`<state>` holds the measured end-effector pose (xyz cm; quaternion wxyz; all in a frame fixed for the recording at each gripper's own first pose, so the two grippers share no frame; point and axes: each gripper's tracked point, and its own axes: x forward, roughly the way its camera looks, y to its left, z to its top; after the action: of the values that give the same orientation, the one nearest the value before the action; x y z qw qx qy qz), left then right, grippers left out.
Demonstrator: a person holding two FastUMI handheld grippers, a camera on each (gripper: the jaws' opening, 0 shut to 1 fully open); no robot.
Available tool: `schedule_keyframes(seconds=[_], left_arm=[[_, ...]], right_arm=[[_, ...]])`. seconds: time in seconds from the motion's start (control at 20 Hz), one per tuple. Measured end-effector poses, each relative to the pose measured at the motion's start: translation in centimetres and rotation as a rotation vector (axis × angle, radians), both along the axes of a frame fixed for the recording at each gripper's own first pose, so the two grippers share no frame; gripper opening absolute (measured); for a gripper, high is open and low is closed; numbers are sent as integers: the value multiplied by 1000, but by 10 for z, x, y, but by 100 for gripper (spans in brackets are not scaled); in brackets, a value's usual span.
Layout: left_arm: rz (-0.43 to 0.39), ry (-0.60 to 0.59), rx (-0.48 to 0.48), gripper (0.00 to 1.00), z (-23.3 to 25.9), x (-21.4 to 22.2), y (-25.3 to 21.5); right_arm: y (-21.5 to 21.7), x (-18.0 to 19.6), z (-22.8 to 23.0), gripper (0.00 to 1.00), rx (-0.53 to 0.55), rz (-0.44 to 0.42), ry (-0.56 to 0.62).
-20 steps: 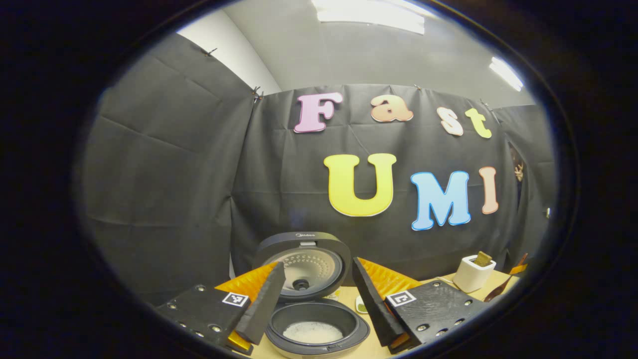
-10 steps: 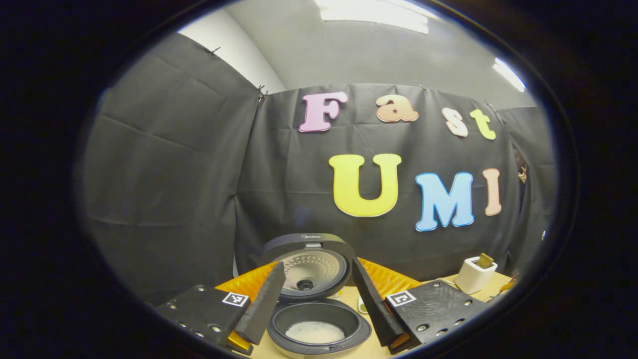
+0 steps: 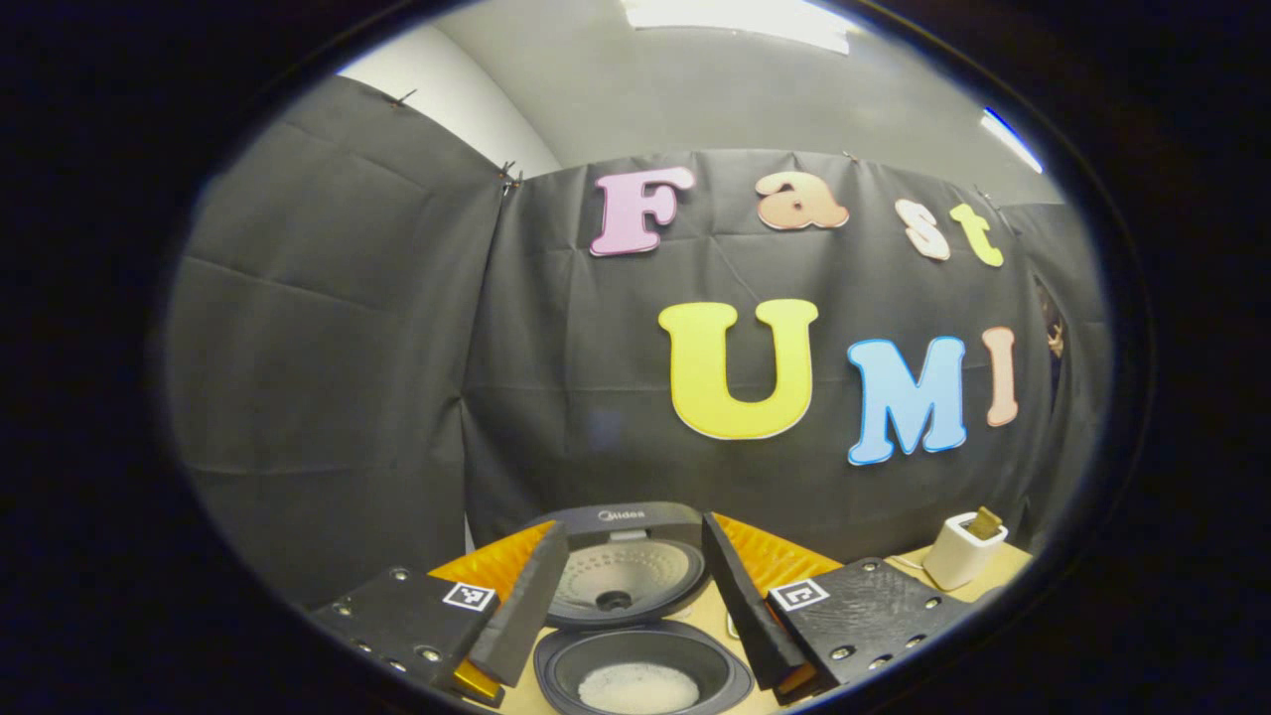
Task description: Close the left gripper, press the button to open the rice cooker; take a wooden spoon from the chopstick holder with the right hand, scoop a spoonful of rice and pour it into the rice cooker, then put the wooden spoon back into the chopstick holder.
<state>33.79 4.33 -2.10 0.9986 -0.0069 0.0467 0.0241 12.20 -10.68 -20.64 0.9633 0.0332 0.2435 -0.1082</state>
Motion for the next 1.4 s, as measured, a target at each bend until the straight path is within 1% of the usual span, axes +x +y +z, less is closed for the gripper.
schedule_keyframes(seconds=[0.15, 0.2, 0.25, 0.3, 0.35, 0.4, 0.6, 0.65, 0.7, 0.75, 0.8, 0.85, 1.1, 1.15, 1.2, 1.25, 1.3, 1.35, 1.4], left_arm=[[7, 39, 7, 83, -5, 47, 5], [12, 49, 16, 85, -7, 61, 6], [21, 59, 32, 82, -12, 76, 9], [29, 66, 48, 84, -15, 87, 10], [37, 75, 67, 84, -19, 98, 13], [42, 82, 79, 82, -22, 108, 15], [63, 167, 88, 84, -53, 133, 25], [69, 194, 82, 83, -63, 137, 27], [71, 192, 64, 84, -63, 137, 27], [73, 192, 35, 87, -64, 135, 29], [82, 201, 16, 87, -67, 129, 29], [81, 202, 10, 89, -68, 122, 28], [71, 216, 4, 89, -70, 83, 12], [69, 221, 2, 87, -73, 74, 8], [66, 226, 3, 88, -75, 65, 6], [65, 232, 0, 87, -79, 55, 2], [60, 238, 1, 89, -82, 45, -2], [57, 246, 0, 87, -87, 36, -6], [54, 252, -2, 89, -91, 26, -9]], right_arm=[[5, -3, 21, 98, -16, 9, -33], [8, -3, 26, 98, -13, 8, -41], [11, -4, 29, 98, -8, 6, -50], [14, -3, 32, 98, -6, 6, -57], [16, -3, 32, 98, -7, 8, -58], [19, -4, 32, 98, -14, 12, -58], [26, -8, 30, 98, -48, 39, -45], [28, -9, 31, 98, -49, 46, -45], [31, -8, 33, 98, -48, 54, -48], [33, -7, 35, 98, -46, 61, -53], [35, -7, 38, 98, -46, 68, -58], [37, -7, 39, 98, -46, 77, -65], [49, -9, 49, 98, -30, 130, -94], [51, -11, 50, 98, -27, 142, -95], [52, -12, 51, 93, -24, 153, -97], [51, -13, 53, 93, -24, 160, -102], [51, -15, 54, 93, -22, 167, -105], [52, -17, 54, 98, -15, 175, -106], [53, -19, 55, 98, -9, 185, -108]])
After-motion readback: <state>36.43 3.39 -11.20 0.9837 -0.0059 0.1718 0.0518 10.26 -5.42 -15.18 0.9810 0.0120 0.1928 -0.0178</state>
